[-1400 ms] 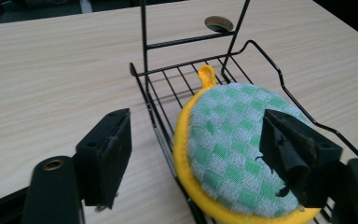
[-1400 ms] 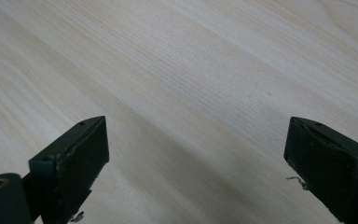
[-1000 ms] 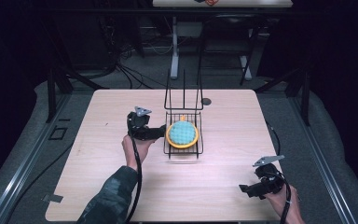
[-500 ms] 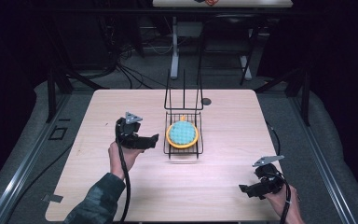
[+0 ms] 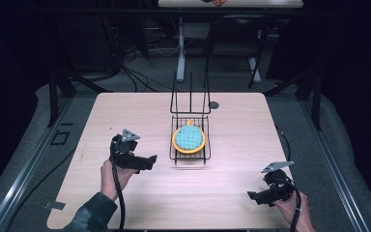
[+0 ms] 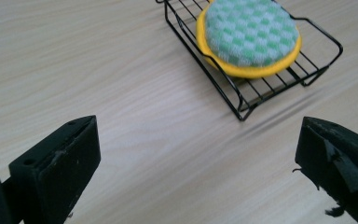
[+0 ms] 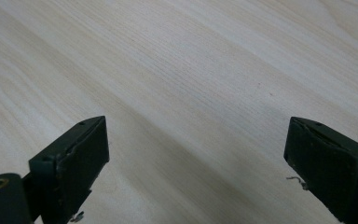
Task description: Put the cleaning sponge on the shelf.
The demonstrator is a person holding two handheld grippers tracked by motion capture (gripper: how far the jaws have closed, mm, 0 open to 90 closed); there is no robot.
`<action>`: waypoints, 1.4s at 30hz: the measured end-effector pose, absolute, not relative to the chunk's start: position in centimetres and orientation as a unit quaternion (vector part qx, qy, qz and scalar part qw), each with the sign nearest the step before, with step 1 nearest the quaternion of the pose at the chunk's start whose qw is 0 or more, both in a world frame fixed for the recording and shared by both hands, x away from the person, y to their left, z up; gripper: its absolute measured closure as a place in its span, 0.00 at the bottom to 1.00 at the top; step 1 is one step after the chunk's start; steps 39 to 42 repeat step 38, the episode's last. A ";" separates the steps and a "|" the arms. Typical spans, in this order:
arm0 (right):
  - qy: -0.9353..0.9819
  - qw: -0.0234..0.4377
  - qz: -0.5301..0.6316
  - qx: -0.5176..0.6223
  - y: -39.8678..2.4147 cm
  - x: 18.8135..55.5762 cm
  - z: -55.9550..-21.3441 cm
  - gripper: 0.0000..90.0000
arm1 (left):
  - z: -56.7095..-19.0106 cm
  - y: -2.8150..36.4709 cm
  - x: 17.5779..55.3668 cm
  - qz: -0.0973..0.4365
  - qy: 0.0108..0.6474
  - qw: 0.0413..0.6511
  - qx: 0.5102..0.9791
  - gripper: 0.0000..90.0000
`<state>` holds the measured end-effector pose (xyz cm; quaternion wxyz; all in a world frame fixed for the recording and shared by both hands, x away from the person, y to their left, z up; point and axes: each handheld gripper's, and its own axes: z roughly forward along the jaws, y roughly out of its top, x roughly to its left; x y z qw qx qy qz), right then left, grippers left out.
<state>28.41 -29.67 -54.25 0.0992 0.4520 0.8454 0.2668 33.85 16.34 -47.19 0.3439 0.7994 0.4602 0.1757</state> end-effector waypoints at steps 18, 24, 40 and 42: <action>0.849 0.100 0.262 0.448 -29.6 28.5 -54.4 0.07 | -51.7 19.4 31.2 0.158 0.478 0.312 0.806 0.00; 0.846 0.098 0.264 0.452 -29.7 28.5 -54.4 0.07 | -52.6 19.8 31.5 0.150 0.474 0.313 0.809 0.00; 0.845 0.097 0.265 0.454 -29.6 28.4 -54.3 0.07 | -52.9 20.4 31.7 0.144 0.478 0.314 0.807 0.00; 0.845 0.097 0.265 0.454 -29.6 28.4 -54.3 0.07 | -52.9 20.4 31.7 0.144 0.478 0.314 0.807 0.00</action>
